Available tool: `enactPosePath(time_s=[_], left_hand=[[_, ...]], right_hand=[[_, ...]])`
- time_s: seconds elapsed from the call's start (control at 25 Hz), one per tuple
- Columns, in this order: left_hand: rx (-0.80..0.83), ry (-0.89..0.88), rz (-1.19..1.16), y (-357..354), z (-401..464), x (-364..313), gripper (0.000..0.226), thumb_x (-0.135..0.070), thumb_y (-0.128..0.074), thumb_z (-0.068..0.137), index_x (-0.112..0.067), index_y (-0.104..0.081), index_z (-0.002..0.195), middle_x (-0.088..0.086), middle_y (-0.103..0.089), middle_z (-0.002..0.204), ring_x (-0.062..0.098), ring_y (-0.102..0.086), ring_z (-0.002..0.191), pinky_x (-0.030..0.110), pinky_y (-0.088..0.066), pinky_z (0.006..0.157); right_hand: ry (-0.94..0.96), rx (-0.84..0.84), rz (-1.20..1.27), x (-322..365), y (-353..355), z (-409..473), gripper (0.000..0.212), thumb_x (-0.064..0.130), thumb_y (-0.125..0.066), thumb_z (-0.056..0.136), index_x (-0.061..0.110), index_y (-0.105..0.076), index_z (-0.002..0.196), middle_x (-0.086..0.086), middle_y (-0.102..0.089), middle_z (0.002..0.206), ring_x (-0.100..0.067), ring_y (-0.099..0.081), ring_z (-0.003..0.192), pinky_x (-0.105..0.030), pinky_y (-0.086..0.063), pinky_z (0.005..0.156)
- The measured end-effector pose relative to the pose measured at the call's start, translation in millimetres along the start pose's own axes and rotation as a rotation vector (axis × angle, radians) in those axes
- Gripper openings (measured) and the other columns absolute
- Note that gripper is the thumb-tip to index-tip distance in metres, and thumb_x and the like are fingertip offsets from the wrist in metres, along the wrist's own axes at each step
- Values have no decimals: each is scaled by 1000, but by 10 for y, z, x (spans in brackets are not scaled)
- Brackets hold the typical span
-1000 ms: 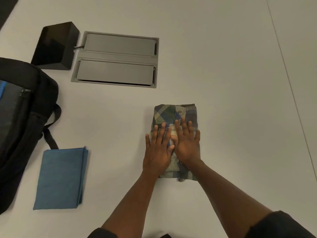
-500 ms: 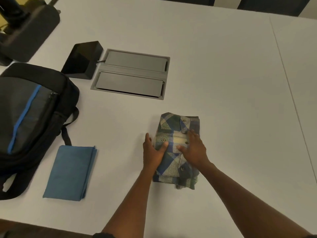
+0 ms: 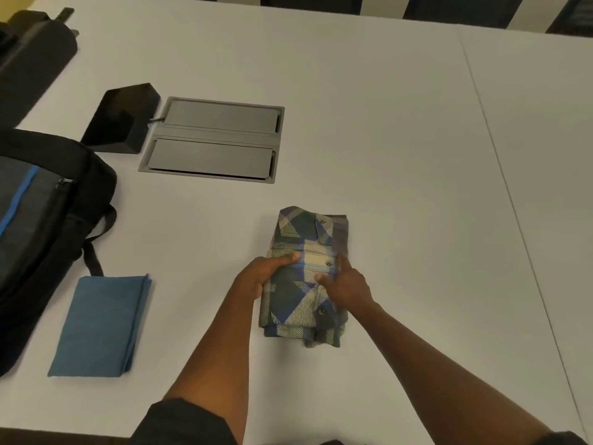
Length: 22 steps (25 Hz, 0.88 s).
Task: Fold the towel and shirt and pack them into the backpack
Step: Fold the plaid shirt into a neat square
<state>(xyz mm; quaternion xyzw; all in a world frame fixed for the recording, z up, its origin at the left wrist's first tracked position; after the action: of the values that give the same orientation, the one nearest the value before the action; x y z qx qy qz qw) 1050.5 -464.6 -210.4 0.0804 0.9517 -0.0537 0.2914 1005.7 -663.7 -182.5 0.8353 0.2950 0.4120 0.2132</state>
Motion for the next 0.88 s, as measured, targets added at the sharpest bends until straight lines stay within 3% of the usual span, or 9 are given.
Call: enactPosePath(time_s=[0.16,0.24,0.36,0.48,0.6,0.68,0.8,0.88], left_hand=[[-69,-76,25,-99,-102,-59,60,-45,-88,61,-9,-71,107,12,-75,103,28,-72,92,36,-59,80],[-111,-161,78,-152,-153,-188,56,-43,-89,64,-11,-71,107,10,-74,106,26,-72,91,37,-60,81],[-201,-285,340,-195,-282,-458,60,-50,-86,66,-15,-66,111,1,-70,106,23,-68,93,37,-58,83],[-343,-477,639,-244,-487,-780,45,-50,-82,71,-25,-61,102,-4,-66,98,19,-64,85,35,-56,78],[-536,-788,933,-429,-708,-1015,46,-56,-75,71,-25,-59,102,-6,-63,91,17,-61,81,36,-51,80],[-713,-979,1200,-582,-721,-941,53,-56,-75,70,-22,-60,108,-3,-64,96,19,-61,88,41,-45,89],[-729,-1034,1431,-953,-560,-419,61,-36,-80,70,-17,-55,123,4,-61,112,27,-58,104,48,-38,101],[-656,-937,1521,-1145,-492,52,61,-26,-76,74,-15,-49,127,8,-55,117,30,-53,107,49,-37,99]], right_hand=[[34,55,121,-130,136,-31,66,40,-64,92,24,-31,147,-2,-52,143,-27,-57,122,-38,-50,99],[6,99,319,-194,166,-28,64,37,-68,90,26,-36,144,-1,-54,139,-26,-59,118,-41,-55,94],[-60,157,523,-173,215,-50,57,32,-68,92,26,-41,142,-2,-58,131,-25,-64,106,-34,-59,79],[-154,141,710,-140,326,-45,37,29,-60,97,16,-56,132,-7,-64,123,-29,-67,101,-34,-56,80],[-187,41,932,-179,549,5,28,28,-53,100,10,-63,119,-10,-69,114,-31,-69,95,-36,-56,76],[-238,-98,986,-215,654,16,26,29,-50,101,9,-65,107,-10,-71,101,-26,-67,77,-30,-52,64],[-329,-343,804,-419,800,-61,30,29,-44,100,8,-60,87,-12,-64,83,-21,-56,58,-25,-41,48],[-375,-328,771,-632,725,-120,31,32,-45,100,6,-60,91,-14,-64,83,-22,-60,59,-29,-49,50]])
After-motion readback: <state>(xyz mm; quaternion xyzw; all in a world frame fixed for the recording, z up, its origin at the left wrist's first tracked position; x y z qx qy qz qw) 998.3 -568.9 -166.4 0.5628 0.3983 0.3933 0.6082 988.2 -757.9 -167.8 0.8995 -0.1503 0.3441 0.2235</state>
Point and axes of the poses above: each hand's wrist, its own z-axis towards the middle knuckle, its own y-axis out of the back of the hand, x = y × z, the point moved 4 cm from there along z, towards the middle knuckle
